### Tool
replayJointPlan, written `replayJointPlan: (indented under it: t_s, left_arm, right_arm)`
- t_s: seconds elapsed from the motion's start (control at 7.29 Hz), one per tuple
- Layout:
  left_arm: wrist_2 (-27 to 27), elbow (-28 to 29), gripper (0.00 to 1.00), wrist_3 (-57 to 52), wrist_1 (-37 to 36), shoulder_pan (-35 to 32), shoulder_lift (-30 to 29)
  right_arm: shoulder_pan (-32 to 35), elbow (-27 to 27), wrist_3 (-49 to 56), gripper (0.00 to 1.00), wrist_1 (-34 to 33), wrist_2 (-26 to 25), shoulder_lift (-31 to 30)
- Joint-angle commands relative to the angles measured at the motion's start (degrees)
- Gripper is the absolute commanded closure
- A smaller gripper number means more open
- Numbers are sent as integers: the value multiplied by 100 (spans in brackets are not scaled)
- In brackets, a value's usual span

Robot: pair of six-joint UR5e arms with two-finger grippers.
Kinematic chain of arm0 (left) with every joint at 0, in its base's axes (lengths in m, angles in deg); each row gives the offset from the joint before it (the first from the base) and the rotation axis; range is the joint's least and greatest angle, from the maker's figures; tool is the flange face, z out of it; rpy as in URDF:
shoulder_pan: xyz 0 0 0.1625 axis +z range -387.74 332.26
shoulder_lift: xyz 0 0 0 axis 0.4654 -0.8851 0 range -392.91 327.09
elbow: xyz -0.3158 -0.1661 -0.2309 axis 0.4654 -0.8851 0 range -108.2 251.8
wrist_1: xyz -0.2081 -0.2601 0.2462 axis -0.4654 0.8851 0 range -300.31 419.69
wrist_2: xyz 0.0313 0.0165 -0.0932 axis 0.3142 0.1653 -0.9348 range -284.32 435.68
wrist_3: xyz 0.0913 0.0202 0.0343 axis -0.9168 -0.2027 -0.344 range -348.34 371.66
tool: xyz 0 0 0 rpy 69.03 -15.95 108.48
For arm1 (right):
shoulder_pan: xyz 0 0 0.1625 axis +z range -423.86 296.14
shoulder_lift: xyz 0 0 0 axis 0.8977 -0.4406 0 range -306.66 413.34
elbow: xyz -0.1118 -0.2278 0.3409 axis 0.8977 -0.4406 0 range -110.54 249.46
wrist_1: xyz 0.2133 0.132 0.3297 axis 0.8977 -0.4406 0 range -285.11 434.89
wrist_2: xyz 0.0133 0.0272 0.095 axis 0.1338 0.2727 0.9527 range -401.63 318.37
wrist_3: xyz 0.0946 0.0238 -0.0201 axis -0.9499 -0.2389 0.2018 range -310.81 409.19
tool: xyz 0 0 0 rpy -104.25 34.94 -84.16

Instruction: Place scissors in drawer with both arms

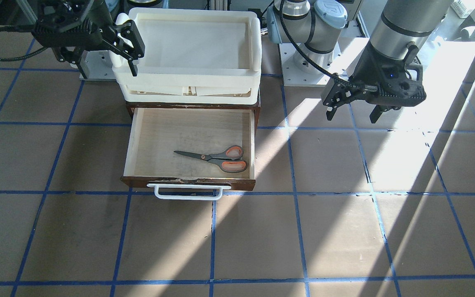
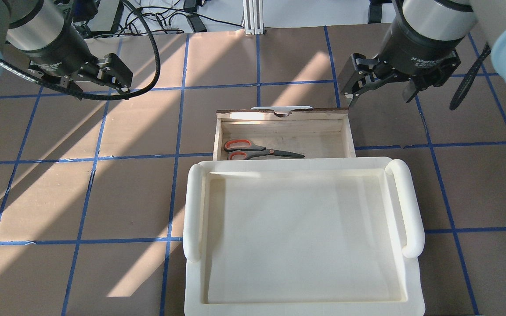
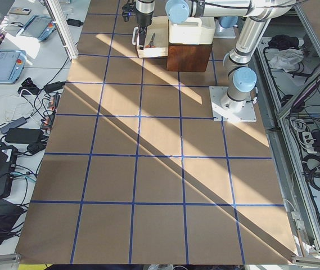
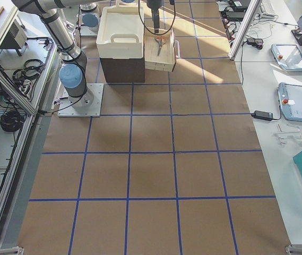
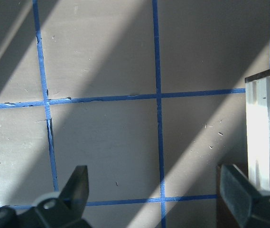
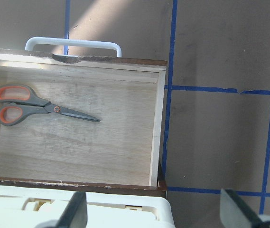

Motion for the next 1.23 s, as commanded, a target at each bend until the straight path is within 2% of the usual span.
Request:
replayJointPlan:
  t_s: [0.0, 1.1]
  left_arm:
    - [-10, -88, 0, 160, 24, -19, 140]
    - [-28, -211, 0, 574, 33, -28, 255]
  right_arm:
    - [5, -8, -1, 0, 39, 6, -2]
    - [5, 0, -1, 0, 75, 6, -2]
